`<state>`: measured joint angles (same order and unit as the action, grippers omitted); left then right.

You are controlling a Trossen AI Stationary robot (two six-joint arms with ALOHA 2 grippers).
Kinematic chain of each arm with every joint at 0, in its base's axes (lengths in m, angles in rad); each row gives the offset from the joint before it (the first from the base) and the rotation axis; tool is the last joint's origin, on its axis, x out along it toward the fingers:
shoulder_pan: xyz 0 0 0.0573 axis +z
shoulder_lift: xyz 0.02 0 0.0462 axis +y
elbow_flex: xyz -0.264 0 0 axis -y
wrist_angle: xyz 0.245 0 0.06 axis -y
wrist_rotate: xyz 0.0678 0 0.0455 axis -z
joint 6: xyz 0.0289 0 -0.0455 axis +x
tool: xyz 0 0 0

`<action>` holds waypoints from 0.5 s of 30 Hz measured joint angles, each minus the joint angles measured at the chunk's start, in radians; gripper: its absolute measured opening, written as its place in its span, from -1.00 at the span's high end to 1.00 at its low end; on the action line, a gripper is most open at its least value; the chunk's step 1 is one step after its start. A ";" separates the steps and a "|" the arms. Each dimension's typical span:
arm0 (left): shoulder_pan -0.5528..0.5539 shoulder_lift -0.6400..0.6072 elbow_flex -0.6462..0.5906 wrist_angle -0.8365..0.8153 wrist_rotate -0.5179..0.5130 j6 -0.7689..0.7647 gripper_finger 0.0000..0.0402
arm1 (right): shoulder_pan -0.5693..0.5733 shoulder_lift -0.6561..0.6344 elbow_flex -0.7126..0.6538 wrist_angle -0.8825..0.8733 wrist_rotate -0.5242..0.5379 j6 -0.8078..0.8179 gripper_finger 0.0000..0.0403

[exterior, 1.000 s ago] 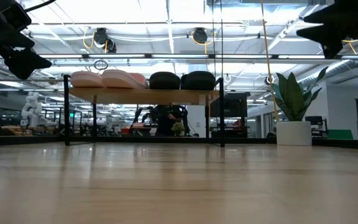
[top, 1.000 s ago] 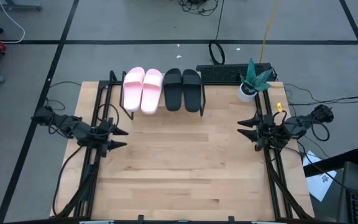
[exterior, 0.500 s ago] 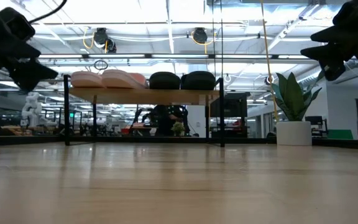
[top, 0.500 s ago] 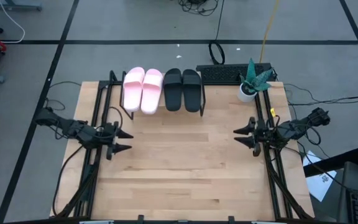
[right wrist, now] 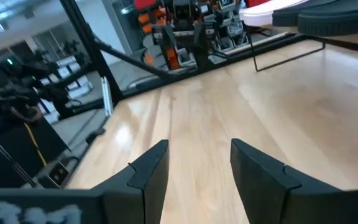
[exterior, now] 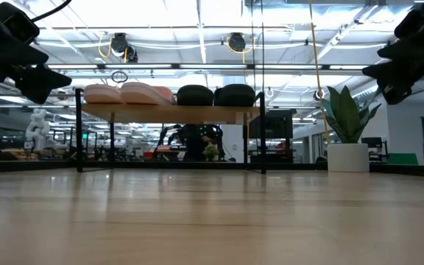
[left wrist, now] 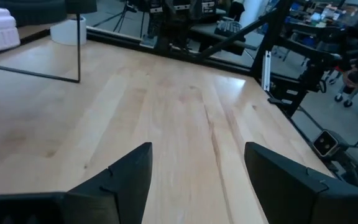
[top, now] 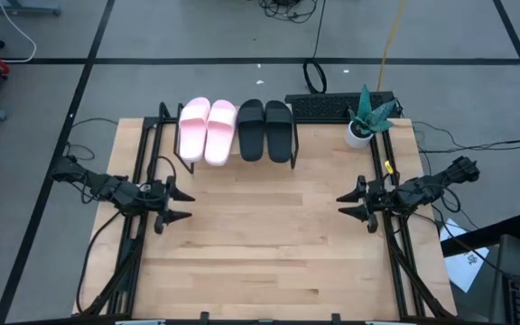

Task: Pick and place slides into the shelf
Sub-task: Return to Home Position

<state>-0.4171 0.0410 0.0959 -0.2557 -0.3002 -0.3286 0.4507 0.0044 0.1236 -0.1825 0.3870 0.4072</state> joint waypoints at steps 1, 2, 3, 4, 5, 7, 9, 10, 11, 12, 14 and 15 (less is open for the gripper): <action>0.000 0.000 0.000 0.000 -0.007 0.003 -0.26 | 0.000 -0.001 -0.009 0.001 0.001 0.009 0.20; 0.000 0.000 0.000 0.000 -0.011 0.003 -0.26 | 0.000 -0.002 -0.015 0.001 0.001 0.017 0.20; 0.000 0.000 0.000 0.000 -0.014 0.003 -0.26 | 0.000 -0.001 -0.019 0.000 0.001 0.020 0.20; 0.000 0.000 0.000 0.000 -0.014 0.002 -0.26 | 0.000 0.000 -0.019 -0.001 0.000 0.020 0.20; 0.000 0.000 0.000 0.000 -0.015 0.002 -0.26 | 0.000 -0.001 -0.019 0.000 0.000 0.019 0.20; 0.000 0.000 0.000 0.000 -0.015 0.002 -0.26 | 0.000 -0.001 -0.020 -0.001 0.000 0.014 0.20; 0.000 0.000 0.000 0.000 -0.015 0.002 -0.26 | 0.000 -0.001 -0.021 -0.001 0.000 0.013 0.20; 0.000 0.000 0.000 0.000 -0.015 0.001 -0.26 | 0.000 -0.001 -0.021 0.000 0.000 0.013 0.20; 0.000 0.000 0.000 0.000 -0.015 -0.001 -0.26 | 0.000 -0.001 -0.021 0.002 0.000 0.011 0.20; 0.000 0.000 0.000 0.000 -0.015 -0.007 -0.26 | 0.000 -0.001 -0.021 0.009 0.001 0.010 0.20; 0.000 0.000 0.000 -0.001 -0.015 -0.024 -0.26 | 0.000 -0.001 -0.022 0.038 0.001 -0.005 0.20; 0.000 0.000 0.000 0.000 -0.015 -0.034 -0.26 | 0.000 -0.001 -0.022 0.049 0.001 -0.012 0.20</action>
<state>-0.4171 0.0410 0.0959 -0.2562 -0.3151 -0.3625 0.4507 0.0036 0.1015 -0.1335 0.3880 0.3948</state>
